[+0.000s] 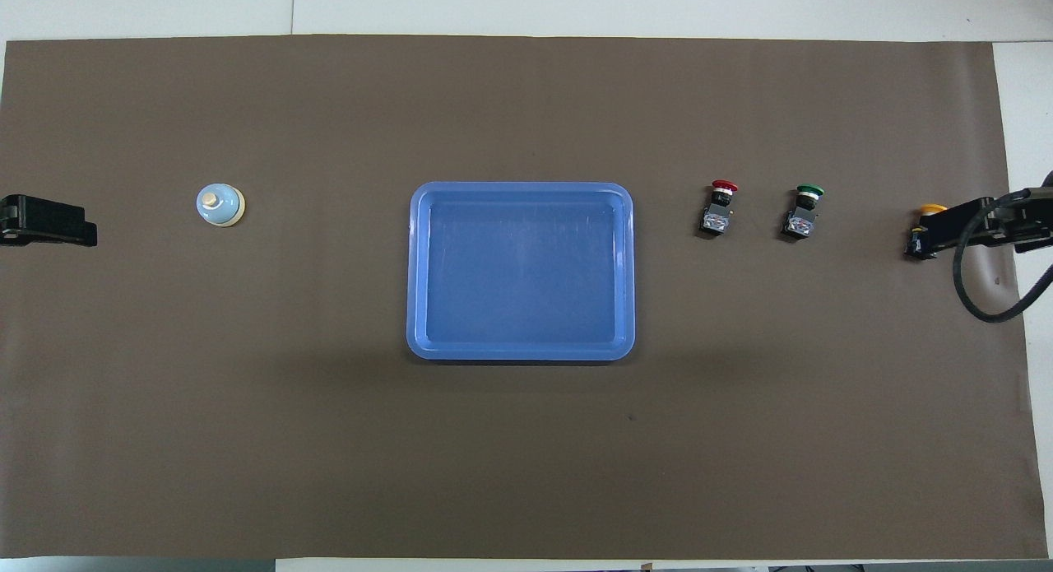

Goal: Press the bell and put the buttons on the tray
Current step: 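Lift the left gripper off the bell and draw it back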

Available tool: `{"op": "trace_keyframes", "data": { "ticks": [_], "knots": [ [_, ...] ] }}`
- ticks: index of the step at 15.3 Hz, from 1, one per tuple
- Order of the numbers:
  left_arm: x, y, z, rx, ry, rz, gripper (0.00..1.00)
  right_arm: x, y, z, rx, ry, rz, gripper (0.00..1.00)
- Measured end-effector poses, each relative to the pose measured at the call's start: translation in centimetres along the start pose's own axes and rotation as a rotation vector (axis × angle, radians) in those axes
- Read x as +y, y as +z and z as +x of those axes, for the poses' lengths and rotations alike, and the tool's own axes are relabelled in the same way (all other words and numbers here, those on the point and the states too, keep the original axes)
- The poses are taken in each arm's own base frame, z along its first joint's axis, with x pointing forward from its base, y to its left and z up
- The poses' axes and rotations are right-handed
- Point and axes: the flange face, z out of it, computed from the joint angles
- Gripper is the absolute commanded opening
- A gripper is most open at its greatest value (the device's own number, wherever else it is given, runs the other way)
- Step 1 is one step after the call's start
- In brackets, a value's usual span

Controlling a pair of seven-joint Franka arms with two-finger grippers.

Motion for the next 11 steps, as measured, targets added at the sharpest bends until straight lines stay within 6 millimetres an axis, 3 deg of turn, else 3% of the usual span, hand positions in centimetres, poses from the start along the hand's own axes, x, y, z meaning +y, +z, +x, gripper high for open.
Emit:
{"op": "trace_keyframes", "data": {
  "ticks": [5,11],
  "knots": [
    [0.0,0.5,-0.4,-0.033,0.000,0.001,1.00,0.0,0.0,0.0,0.000,0.000,0.000,1.00],
    [0.0,-0.5,-1.1,-0.019,0.000,0.002,1.00,-0.1,-0.1,-0.1,0.002,-0.001,0.000,1.00]
  ]
}}
